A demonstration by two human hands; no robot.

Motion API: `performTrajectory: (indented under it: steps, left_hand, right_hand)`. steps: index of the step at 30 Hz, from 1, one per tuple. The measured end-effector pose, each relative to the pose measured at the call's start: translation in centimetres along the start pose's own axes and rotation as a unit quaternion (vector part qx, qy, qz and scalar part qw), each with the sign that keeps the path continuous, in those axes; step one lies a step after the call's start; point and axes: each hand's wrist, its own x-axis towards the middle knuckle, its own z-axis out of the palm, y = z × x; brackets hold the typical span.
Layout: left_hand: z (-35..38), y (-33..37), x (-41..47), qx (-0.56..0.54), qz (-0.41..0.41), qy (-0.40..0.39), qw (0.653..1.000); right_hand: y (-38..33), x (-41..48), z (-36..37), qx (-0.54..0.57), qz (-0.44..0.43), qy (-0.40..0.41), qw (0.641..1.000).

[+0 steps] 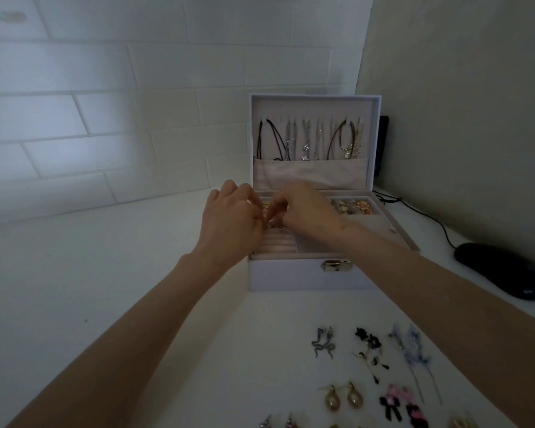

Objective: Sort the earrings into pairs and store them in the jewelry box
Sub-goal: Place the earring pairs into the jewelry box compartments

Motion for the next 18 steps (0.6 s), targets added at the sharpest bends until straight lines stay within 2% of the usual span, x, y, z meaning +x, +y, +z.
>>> performTrajectory:
  steps: [7, 18]
  left_hand:
    - [0.02, 0.27, 0.15, -0.014, -0.030, -0.024, 0.999]
    - [0.39, -0.21, 0.18, -0.003, -0.027, -0.018, 0.999]
  right_hand:
    - [-0.15, -0.45, -0.44, -0.046, -0.017, 0.007, 0.999]
    - [-0.72, -0.09, -0.22, -0.016, 0.016, -0.018, 1.000]
